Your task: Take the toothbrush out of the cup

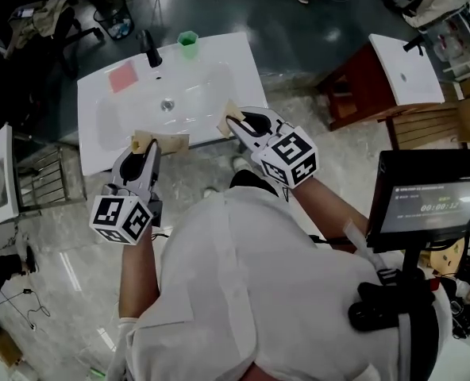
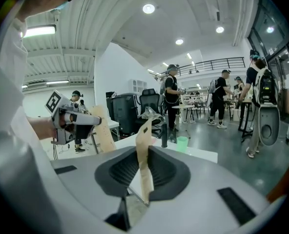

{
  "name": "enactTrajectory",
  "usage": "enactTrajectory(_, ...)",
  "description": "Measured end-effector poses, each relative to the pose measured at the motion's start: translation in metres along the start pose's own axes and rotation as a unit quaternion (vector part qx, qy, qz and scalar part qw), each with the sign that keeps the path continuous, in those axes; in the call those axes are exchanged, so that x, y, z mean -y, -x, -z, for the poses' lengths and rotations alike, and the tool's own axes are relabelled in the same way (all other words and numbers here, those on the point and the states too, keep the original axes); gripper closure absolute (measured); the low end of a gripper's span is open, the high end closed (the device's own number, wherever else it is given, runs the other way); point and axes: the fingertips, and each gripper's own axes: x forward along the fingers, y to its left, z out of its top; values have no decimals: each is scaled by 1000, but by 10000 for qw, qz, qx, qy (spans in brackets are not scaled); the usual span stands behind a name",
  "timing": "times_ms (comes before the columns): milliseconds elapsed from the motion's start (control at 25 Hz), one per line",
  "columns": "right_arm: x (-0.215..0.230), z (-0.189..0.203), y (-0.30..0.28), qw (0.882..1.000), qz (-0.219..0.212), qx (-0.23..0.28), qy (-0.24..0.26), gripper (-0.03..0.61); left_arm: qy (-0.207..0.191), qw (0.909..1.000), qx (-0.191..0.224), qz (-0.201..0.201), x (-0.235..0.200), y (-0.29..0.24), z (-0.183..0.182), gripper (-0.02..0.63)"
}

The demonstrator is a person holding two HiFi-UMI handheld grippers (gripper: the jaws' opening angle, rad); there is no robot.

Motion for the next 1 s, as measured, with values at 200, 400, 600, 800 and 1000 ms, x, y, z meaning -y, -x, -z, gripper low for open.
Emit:
enactTrajectory(200,1,-2,-7,10000,-40,-25,-9,529,21,10000,-28,27,-4,-6,-1,537)
enactTrajectory(400,4,-2,-18,10000,-58,-58,-11,531,68,10000,-40,31,-14,-11,1,537)
enactTrajectory(600,2,-2,-23,9999,-89,-85,7,529,94,9999,-59,21,-18,-11,4,537)
enactTrajectory(800,0,-4,-25,9999,-115,-107,9,529,95,9999,-77,24,-18,-9,3,537)
enactTrajectory(1000,-3,-5,-28,9998,-149,-121,6,529,101,9999,-77,12,-20,-7,2,537)
